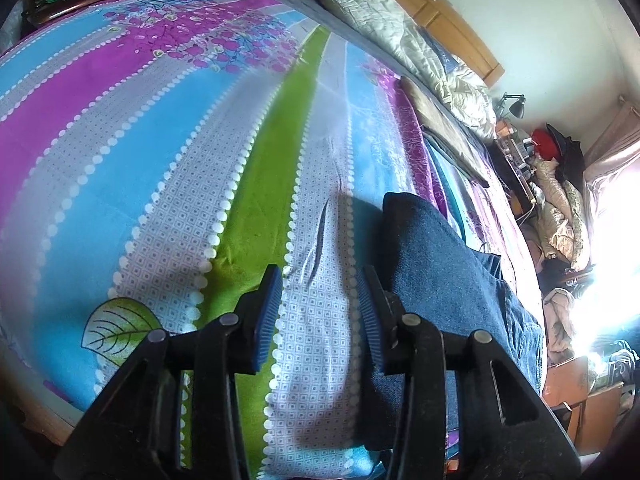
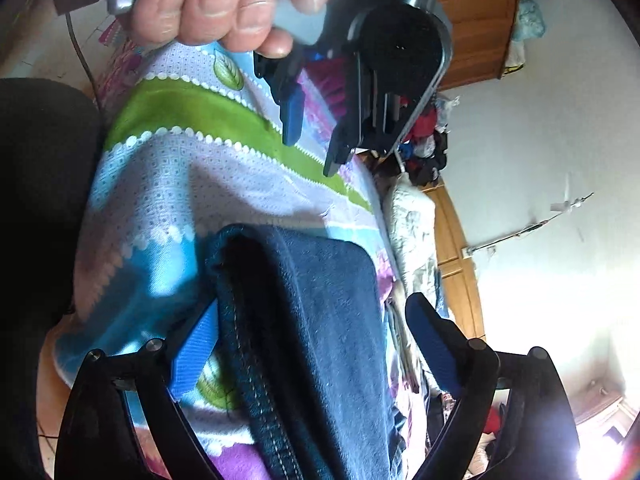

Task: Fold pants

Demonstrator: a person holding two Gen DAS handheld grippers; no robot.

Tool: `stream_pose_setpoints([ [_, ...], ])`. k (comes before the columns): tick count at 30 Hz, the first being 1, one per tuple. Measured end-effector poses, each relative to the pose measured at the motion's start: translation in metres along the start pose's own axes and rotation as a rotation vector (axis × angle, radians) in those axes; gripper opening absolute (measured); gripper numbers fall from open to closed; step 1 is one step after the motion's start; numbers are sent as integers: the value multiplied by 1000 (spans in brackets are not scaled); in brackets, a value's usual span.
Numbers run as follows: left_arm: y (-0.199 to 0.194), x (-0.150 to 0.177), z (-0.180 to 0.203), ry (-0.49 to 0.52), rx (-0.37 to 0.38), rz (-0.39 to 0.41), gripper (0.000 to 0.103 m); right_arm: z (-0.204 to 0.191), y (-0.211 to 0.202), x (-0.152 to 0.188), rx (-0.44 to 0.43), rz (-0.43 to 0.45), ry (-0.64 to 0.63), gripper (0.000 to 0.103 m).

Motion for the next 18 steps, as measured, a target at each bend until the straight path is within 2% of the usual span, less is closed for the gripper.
stream_pose_setpoints([
  [2,0,-4,5,22,22,5,40,0,2,-3,-4,12,9,92],
  [3,-1,-7,10,38,39,11,40,0,5,-4,-28,10,20,85],
  [4,-1,-9,14,52,56,15,40,0,7,-5,-58,3,29,74],
  [5,0,-12,20,71,80,17,40,2,12,-7,-86,-6,36,69],
  [8,7,-25,38,141,145,18,40,-2,14,-9,-172,-19,59,34],
  [9,13,-31,45,164,172,13,40,-3,14,-9,-195,-23,68,17],
  [11,31,-43,57,195,248,-21,47,2,11,-10,-209,-15,98,15],
  [12,43,-46,60,203,272,-49,56,6,10,-10,-220,-16,113,14],
  [14,66,-50,61,213,298,-99,58,15,12,-13,-231,-12,133,14],
  [16,89,-50,63,190,358,-167,59,20,13,-14,-244,-15,150,14],
  [18,111,-49,57,186,322,-209,64,21,15,-14,-260,-19,154,14],
])
Point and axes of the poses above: each gripper's, at about its wrist camera, not at the fingertips, and y roughly the way its jaws point, z to its right, x to its underside, the point moved 9 cm from there along y, roughly the way its jaws point, and after that the axes turned 13 degrees about y, right-handed, at the moved point
